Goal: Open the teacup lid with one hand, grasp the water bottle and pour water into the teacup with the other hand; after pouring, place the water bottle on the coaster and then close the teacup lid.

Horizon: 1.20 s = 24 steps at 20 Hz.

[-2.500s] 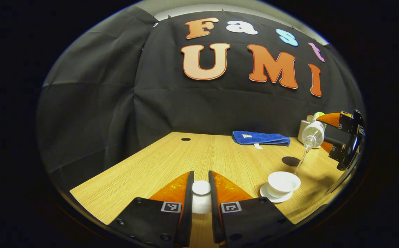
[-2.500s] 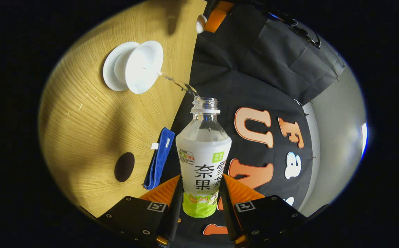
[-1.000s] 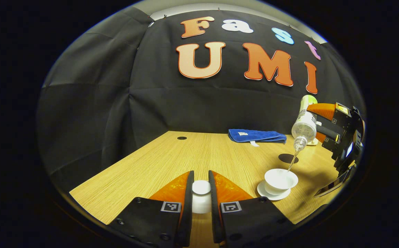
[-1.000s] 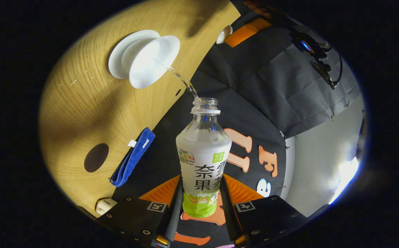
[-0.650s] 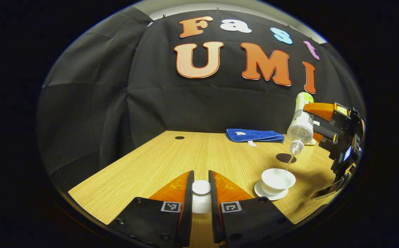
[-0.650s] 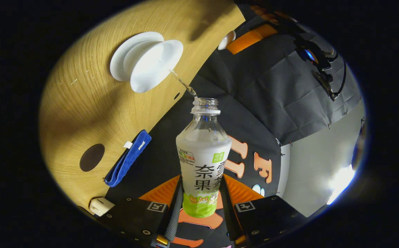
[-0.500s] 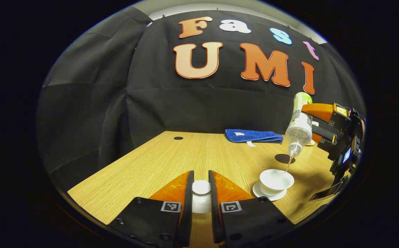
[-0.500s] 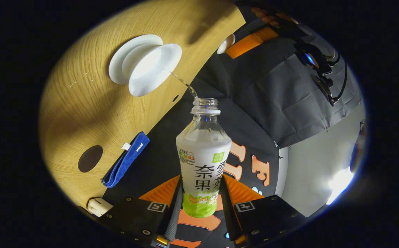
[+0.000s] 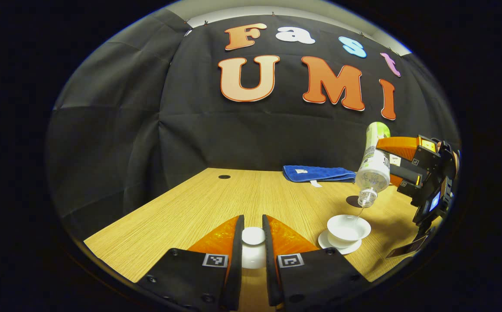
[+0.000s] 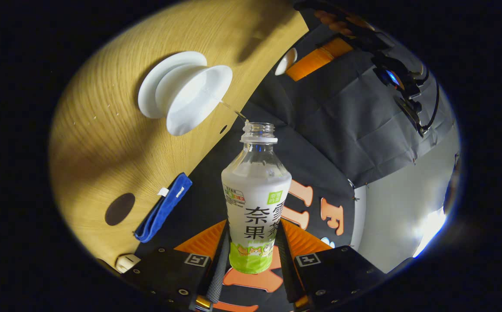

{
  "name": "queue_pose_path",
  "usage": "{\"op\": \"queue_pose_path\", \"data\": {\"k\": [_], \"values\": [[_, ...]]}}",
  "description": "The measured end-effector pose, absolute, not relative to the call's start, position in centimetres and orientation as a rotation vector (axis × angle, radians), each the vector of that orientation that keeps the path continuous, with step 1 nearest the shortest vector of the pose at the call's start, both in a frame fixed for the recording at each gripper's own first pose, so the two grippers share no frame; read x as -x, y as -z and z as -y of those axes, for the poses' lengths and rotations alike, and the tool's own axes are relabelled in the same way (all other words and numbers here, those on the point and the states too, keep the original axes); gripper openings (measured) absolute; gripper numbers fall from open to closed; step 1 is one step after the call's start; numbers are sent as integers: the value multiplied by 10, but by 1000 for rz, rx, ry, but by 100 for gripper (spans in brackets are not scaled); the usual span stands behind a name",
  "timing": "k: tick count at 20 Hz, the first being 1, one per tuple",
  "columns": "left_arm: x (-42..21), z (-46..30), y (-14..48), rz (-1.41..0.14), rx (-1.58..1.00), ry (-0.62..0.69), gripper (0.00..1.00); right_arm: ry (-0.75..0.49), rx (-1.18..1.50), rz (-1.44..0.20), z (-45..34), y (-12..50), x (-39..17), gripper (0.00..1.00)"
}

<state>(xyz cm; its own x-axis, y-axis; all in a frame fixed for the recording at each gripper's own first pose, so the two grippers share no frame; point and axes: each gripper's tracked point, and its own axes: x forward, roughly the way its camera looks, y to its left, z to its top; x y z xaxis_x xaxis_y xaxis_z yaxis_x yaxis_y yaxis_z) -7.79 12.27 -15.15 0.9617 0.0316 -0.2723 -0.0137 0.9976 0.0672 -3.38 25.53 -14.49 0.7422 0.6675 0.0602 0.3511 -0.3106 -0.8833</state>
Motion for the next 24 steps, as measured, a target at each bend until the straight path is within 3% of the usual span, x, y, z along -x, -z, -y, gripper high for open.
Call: {"op": "queue_pose_path", "data": {"k": [6, 10, 12, 18, 24], "values": [[76, -118, 144, -255, -68, -16, 28, -413, 1836, 710, -265, 173, 34, 58], [73, -111, 136, -222, -42, 4, 28, -427, 1702, 577, -257, 180, 23, 58], [69, -106, 135, -219, -43, 14, 24, -409, 1609, 528, -249, 176, 17, 58], [58, -70, 102, -137, -40, 75, 28, -386, 1286, 334, -217, 153, -6, 58], [51, -28, 91, -103, -31, 140, 28, -308, 926, 275, -192, 117, -28, 58]]}}
